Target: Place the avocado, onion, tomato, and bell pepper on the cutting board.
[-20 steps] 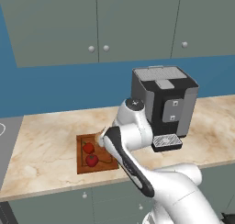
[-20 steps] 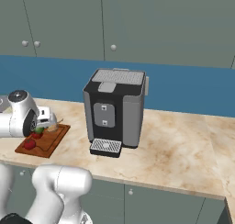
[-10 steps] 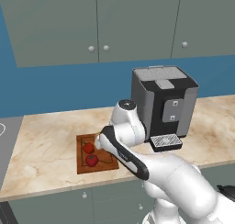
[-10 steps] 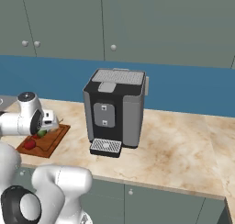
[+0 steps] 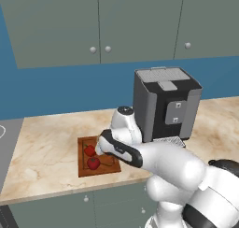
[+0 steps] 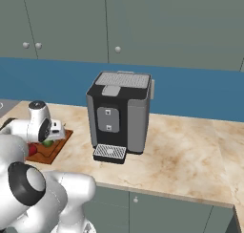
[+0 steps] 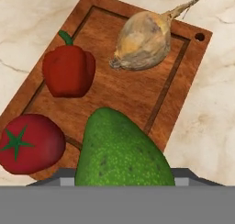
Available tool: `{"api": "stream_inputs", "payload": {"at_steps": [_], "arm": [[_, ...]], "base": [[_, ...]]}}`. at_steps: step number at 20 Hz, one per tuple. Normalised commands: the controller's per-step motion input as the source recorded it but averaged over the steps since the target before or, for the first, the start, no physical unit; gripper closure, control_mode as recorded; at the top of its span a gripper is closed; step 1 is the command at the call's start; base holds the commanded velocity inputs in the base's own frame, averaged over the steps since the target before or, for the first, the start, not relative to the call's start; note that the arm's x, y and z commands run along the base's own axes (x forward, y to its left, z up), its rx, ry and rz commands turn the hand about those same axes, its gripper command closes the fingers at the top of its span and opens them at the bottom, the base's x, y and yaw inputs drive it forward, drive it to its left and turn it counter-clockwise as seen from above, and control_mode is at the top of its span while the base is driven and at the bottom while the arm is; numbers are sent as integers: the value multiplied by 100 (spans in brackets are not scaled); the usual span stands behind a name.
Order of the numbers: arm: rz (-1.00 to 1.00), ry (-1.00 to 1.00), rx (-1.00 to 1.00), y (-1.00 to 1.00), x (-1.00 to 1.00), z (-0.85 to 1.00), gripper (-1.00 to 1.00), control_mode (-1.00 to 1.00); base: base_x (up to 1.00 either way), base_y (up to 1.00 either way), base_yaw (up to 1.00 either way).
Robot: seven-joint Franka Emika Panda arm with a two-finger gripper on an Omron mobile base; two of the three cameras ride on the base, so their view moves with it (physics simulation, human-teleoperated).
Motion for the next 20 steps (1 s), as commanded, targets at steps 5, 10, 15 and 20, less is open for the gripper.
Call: {"api": "stream_inputs", "payload": {"at_steps": [5, 10, 15, 20], "arm": [[0, 9, 0, 8, 32, -30, 100, -100], [0, 3, 0, 18, 18, -17, 100, -100], [0, 3, 0, 11, 3, -23, -100, -100], [0, 1, 0, 2, 0, -12, -100, -100]], "base": [[0, 0, 0], [0, 0, 0], [0, 0, 0], [0, 0, 0]]}}
